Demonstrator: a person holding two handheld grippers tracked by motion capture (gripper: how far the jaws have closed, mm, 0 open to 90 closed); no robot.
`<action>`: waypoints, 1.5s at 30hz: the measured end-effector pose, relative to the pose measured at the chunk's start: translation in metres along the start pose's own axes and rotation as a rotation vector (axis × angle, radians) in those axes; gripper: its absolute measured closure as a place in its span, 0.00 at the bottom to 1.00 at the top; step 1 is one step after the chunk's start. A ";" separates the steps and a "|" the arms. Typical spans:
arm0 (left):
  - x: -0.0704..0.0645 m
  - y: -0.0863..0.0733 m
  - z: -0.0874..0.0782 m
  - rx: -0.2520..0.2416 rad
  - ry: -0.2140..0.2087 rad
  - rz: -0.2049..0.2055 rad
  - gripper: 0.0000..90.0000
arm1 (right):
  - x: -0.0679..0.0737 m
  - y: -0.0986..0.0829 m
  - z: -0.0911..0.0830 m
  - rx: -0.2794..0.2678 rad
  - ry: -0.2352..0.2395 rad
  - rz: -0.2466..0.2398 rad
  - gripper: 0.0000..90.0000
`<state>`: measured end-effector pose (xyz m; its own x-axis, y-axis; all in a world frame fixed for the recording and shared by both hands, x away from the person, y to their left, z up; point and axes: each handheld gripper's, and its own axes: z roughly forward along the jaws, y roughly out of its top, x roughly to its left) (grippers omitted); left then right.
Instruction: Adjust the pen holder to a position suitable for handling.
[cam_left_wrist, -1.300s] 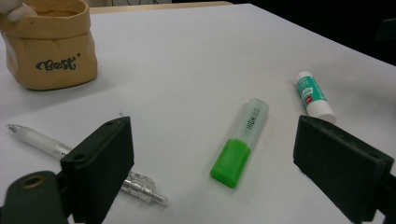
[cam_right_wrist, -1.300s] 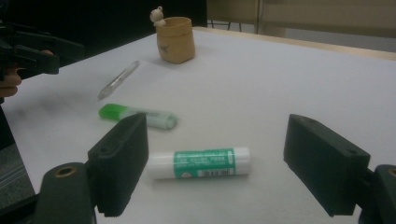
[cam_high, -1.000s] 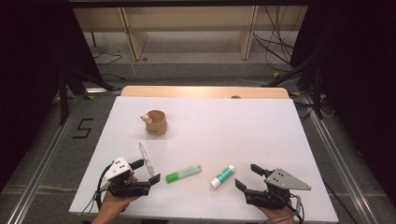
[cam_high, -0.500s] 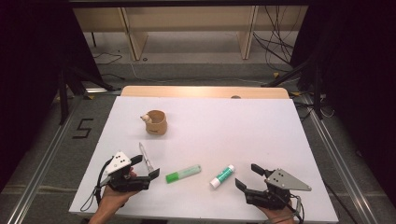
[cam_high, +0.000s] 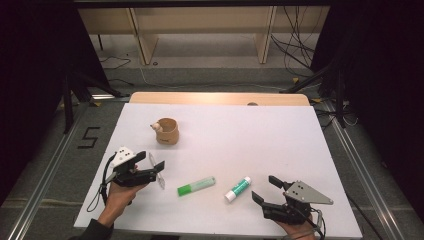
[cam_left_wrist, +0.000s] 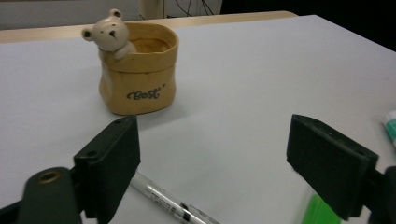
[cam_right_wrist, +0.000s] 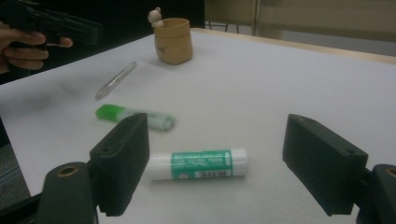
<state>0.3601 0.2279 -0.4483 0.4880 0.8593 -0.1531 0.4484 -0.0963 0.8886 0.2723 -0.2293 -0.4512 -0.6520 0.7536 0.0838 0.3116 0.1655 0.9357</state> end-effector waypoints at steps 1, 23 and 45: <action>0.000 0.000 0.000 0.000 0.000 0.000 0.24 | 0.000 0.000 0.000 -0.002 -0.001 -0.002 0.27; 0.057 0.025 0.037 0.063 0.224 -0.094 0.95 | 0.001 0.000 0.000 -0.001 0.001 -0.002 0.28; 0.082 0.031 0.108 0.135 0.241 -0.114 0.99 | -0.001 -0.001 0.001 0.006 0.008 0.005 0.28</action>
<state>0.4951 0.2405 -0.4799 0.2445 0.9613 -0.1272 0.5937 -0.0447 0.8034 0.2733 -0.2295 -0.4530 -0.6561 0.7492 0.0911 0.3185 0.1655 0.9333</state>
